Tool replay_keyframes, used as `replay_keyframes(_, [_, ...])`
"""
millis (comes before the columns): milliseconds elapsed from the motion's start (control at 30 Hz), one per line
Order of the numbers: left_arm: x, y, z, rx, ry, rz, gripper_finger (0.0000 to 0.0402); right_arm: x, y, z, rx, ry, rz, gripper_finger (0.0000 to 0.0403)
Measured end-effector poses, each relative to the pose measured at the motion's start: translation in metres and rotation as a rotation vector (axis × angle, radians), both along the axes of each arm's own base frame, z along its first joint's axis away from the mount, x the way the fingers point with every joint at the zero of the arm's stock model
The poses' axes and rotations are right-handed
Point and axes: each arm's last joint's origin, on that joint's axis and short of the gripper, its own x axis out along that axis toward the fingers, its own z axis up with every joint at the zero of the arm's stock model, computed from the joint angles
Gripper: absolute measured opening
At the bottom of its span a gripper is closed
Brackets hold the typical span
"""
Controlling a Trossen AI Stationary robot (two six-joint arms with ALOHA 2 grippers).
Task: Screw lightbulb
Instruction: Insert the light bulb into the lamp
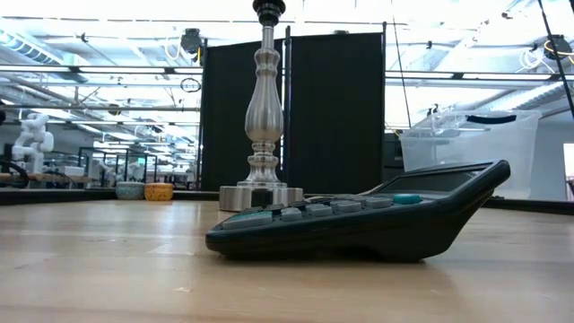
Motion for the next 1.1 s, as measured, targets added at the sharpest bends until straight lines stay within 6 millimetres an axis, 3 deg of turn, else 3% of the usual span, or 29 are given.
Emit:
replay_keyframes(200, [0.0,0.001,0.0,-0.004,0.0,0.025,0.0237,0.008,-0.001,-0.005,-0.012,0.006,0.001,0.0309])
replay_keyframes(767, [0.0,0.002,-0.005,-0.029,0.05,0.058,0.0239,0.012,-0.003,-0.012,0.013,0.045,-0.041,0.0309])
replay_keyframes(1100, [0.022,0.004,-0.011,-0.029,0.039,0.006,0.0239,0.014,-0.003,-0.013,0.004,0.046,-0.035,0.0309])
